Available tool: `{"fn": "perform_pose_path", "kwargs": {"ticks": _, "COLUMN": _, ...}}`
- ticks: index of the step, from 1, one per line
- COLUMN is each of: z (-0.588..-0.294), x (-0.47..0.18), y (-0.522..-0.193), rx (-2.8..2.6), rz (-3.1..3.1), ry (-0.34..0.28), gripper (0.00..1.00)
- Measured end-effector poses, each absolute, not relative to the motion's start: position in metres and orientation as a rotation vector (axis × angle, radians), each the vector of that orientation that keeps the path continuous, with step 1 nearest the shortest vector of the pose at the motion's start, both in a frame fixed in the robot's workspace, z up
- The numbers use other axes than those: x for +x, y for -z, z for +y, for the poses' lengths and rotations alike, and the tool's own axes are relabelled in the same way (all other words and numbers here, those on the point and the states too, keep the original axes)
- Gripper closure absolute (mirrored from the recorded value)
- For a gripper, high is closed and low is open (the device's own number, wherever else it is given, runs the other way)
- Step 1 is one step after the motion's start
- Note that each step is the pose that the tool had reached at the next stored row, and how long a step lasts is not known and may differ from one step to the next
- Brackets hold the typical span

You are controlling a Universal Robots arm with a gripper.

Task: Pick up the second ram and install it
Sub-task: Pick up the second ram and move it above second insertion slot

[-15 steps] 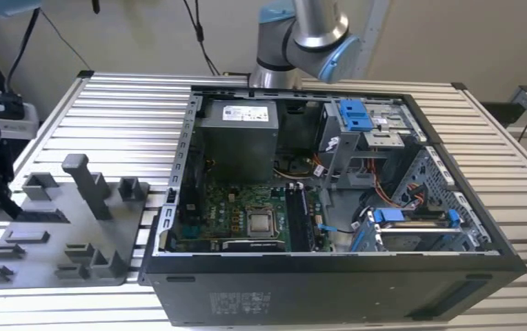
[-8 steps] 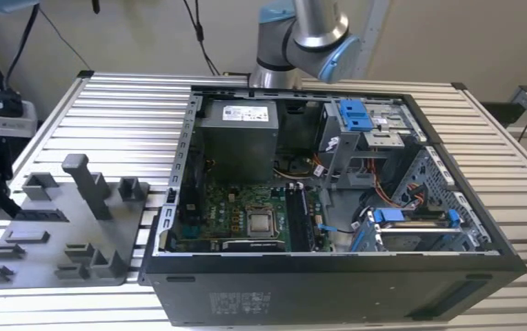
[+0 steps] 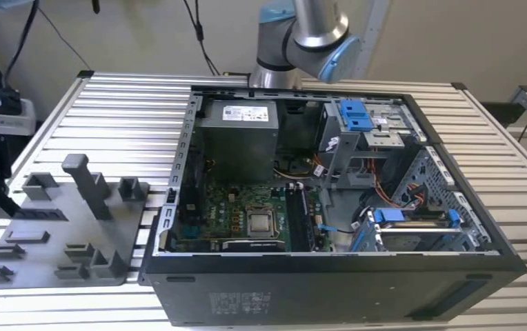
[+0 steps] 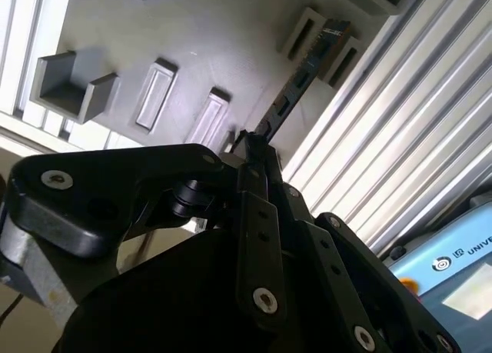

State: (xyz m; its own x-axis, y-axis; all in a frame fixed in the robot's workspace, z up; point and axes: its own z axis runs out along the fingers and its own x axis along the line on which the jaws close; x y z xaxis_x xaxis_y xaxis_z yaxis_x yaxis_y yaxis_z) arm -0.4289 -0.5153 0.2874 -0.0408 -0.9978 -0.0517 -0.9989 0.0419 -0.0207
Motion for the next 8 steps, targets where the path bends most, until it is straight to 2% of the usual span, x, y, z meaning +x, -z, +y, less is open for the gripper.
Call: {"fn": "perform_pose_path", "kwargs": {"ticks": 8, "z": -0.5153, "x": -0.4289, "y": -0.2944, "rx": -2.138, "rz": 2.230, "ry": -0.032, "gripper": 0.86}}
